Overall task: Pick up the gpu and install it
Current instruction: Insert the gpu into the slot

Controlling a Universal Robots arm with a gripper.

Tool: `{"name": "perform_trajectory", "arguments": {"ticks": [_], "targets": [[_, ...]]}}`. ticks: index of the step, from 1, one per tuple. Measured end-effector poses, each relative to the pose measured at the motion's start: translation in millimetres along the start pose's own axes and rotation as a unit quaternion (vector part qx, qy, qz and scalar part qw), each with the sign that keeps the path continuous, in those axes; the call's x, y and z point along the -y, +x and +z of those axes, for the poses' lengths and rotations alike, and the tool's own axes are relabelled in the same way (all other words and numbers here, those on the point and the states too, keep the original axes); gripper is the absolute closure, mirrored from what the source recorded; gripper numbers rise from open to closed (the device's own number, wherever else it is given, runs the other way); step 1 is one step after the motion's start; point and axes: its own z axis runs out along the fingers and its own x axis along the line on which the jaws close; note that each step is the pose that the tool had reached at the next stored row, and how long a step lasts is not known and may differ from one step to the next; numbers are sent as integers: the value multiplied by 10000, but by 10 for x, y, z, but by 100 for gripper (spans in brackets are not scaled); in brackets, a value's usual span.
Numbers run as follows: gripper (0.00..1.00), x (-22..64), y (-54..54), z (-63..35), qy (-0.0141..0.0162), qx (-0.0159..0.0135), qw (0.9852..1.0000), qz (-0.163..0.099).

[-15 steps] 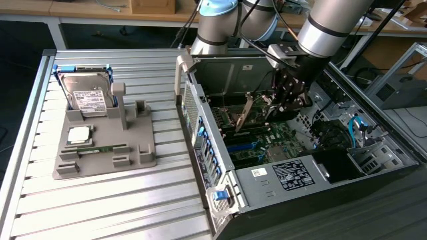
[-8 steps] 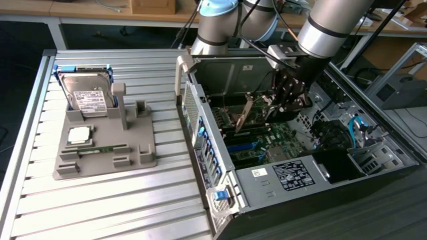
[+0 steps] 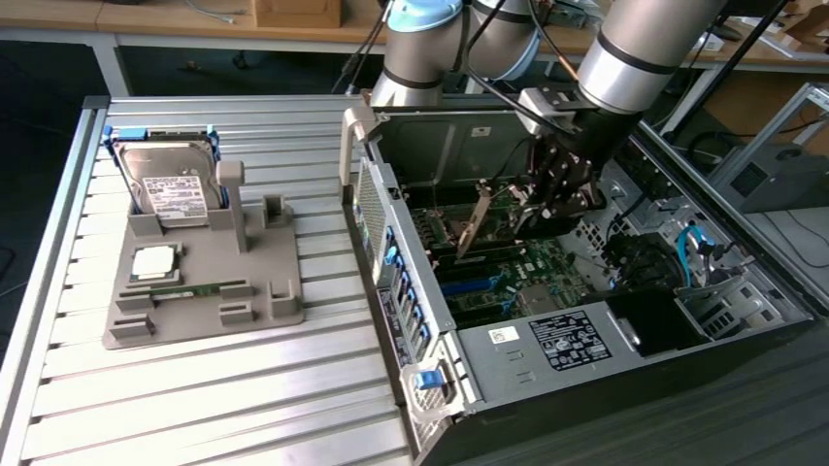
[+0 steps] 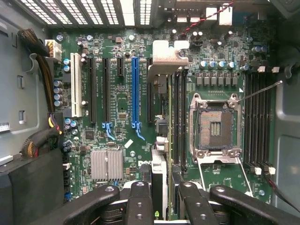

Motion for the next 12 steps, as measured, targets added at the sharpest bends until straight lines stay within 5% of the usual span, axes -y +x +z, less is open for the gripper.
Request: {"name": "perform_trajectory", "arguments": {"ticks": [12], "targets": [[73, -14, 15, 5, 0, 0, 10000, 0]]}}
